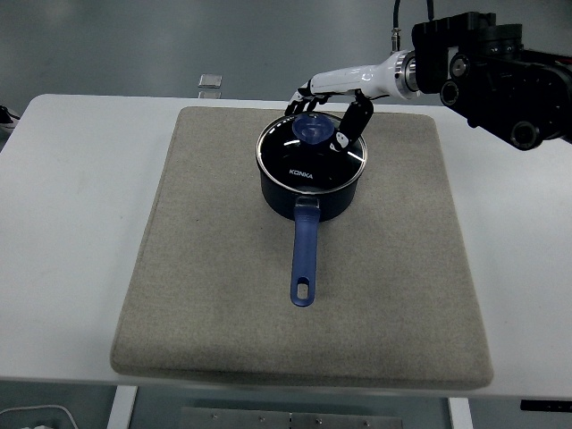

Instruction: Lift the pot lid and place it to the right of the pot.

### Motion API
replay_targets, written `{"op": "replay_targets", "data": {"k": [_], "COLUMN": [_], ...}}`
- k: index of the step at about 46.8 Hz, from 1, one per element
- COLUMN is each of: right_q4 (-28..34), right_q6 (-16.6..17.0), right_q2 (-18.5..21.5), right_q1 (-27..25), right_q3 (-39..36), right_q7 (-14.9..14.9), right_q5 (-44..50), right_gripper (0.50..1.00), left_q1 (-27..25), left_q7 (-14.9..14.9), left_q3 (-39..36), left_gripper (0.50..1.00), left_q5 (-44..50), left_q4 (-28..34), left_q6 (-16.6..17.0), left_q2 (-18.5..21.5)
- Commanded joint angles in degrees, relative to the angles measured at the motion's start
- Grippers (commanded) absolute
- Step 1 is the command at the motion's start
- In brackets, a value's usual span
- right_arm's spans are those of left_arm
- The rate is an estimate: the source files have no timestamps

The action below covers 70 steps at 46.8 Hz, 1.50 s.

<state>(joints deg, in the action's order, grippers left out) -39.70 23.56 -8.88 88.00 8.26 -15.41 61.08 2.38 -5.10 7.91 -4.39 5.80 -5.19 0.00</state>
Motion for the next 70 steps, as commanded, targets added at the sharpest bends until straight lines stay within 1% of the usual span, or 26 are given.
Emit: {"op": "replay_targets", "data": {"k": [1, 4, 6, 9, 16, 27, 31, 36, 39, 43, 47, 53, 70], "right_q4": [0.06, 0.15, 0.15, 0.15, 0.15, 0.24, 0.15, 0.15, 0.24, 0.15, 0.15, 0.24, 0.24], "right_q6": [-0.27, -0.27, -0.36, -0.36, -0.54, -0.8, -0.8, -0.8, -0.8, -0.8, -0.8, -0.8, -0.18], "right_q2": [-0.08, 0.0, -0.08, -0.08, -0.08, 0.0, 0.0, 0.0, 0.0, 0.0, 0.0, -0.08, -0.17], "right_q1": [-0.02, -0.02, -0.11, -0.02, -0.11, -0.46, -0.55, -0.55, -0.55, -0.55, -0.55, -0.37, 0.42], "right_q3": [0.17, 0.17, 0.26, 0.17, 0.17, 0.26, 0.26, 0.26, 0.26, 0.17, 0.17, 0.17, 0.0], "right_q7": [0.03, 0.03, 0.03, 0.03, 0.03, 0.03, 0.03, 0.03, 0.03, 0.03, 0.03, 0.03, 0.03], "right_q5": [0.0, 0.0, 0.09, 0.0, 0.0, 0.0, 0.09, 0.09, 0.44, 1.32, 1.41, 1.41, 0.7], "right_gripper": [0.864, 0.85, 0.83, 0.827, 0.803, 0.793, 0.764, 0.748, 0.729, 0.723, 0.691, 0.662, 0.654], "left_q1": [0.0, 0.0, 0.0, 0.0, 0.0, 0.0, 0.0, 0.0, 0.0, 0.0, 0.0, 0.0, 0.0], "left_q7": [0.0, 0.0, 0.0, 0.0, 0.0, 0.0, 0.0, 0.0, 0.0, 0.0, 0.0, 0.0, 0.0], "left_q3": [0.0, 0.0, 0.0, 0.0, 0.0, 0.0, 0.0, 0.09, 0.0, 0.0, 0.0, 0.0, 0.0], "left_gripper": [1.0, 1.0, 1.0, 1.0, 1.0, 1.0, 1.0, 1.0, 1.0, 1.0, 1.0, 1.0, 1.0], "left_q5": [0.0, 0.0, 0.0, 0.0, 0.0, 0.0, 0.0, 0.0, 0.0, 0.0, 0.0, 0.0, 0.0], "left_q4": [0.0, 0.0, 0.0, 0.0, 0.0, 0.0, 0.0, 0.0, 0.0, 0.0, 0.0, 0.0, 0.0], "left_q6": [0.0, 0.0, 0.0, 0.0, 0.0, 0.0, 0.0, 0.0, 0.0, 0.0, 0.0, 0.0, 0.0], "left_q2": [0.0, 0.0, 0.0, 0.0, 0.0, 0.0, 0.0, 0.0, 0.0, 0.0, 0.0, 0.0, 0.0]}}
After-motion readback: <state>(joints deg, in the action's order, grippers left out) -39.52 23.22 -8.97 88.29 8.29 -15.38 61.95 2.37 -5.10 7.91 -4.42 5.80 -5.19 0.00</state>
